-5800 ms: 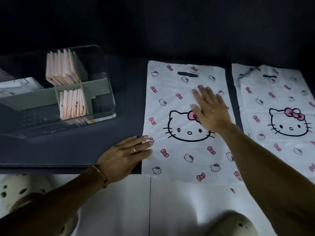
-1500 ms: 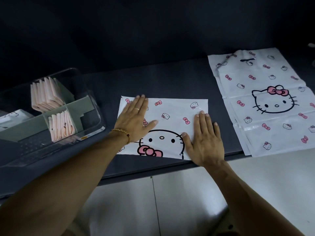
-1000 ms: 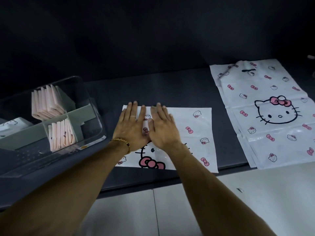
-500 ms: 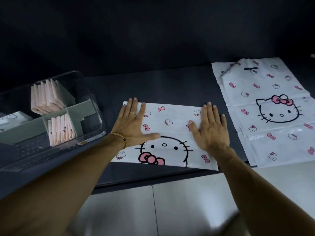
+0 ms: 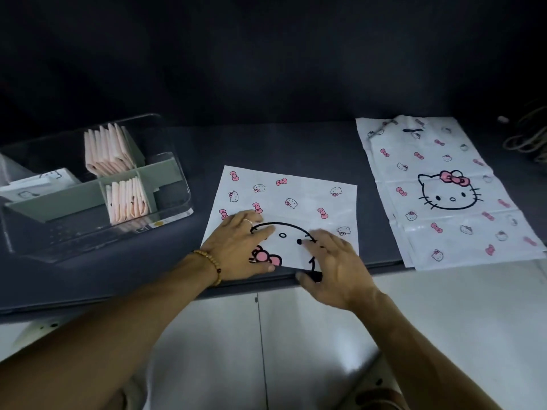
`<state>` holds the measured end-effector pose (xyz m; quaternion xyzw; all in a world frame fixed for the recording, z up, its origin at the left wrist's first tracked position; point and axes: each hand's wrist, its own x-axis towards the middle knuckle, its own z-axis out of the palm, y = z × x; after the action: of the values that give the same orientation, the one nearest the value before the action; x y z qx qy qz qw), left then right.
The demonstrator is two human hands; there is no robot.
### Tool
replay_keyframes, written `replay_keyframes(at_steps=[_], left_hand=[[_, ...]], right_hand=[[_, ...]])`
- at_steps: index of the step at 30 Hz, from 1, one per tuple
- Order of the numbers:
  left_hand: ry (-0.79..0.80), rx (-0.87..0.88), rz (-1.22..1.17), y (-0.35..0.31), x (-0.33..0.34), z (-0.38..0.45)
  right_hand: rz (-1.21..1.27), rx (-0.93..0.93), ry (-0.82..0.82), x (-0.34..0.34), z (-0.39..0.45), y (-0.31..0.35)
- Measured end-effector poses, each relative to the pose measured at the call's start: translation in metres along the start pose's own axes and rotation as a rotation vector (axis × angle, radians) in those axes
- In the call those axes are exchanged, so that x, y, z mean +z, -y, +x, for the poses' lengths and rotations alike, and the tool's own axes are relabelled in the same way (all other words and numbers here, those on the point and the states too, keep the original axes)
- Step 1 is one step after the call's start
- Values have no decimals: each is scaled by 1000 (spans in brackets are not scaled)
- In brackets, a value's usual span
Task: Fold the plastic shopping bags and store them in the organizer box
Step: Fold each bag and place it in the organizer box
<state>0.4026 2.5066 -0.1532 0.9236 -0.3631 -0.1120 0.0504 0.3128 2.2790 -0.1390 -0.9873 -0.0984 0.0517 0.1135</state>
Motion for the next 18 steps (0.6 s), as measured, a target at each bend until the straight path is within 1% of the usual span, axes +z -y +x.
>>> replay_keyframes(at_steps=[1, 2, 6, 9, 12, 13, 15, 16, 18], left_hand=[[6, -5, 1, -1, 1, 0], [10, -7, 2, -1, 1, -1], [41, 5, 15, 1, -3, -2], [-14, 31, 66, 1, -4, 0], [-27, 32, 37, 1, -11, 6], [-13, 30, -4, 2, -17, 7], [51, 15, -103, 6, -30, 11], [95, -5, -164, 8, -37, 11], [155, -84, -329, 15, -50, 7]], right_hand=[[-27, 0, 52, 0, -5, -1], [-37, 10, 66, 0, -7, -4], [-44, 52, 54, -6, -8, -10], [-18, 70, 3, -13, -6, -8], [-22, 75, 77, -20, -2, -13], [-14, 99, 88, -22, -2, -18], [106, 199, 47, -27, -3, -29], [197, 276, 18, -32, -4, -33], [342, 427, 19, -41, -2, -42]])
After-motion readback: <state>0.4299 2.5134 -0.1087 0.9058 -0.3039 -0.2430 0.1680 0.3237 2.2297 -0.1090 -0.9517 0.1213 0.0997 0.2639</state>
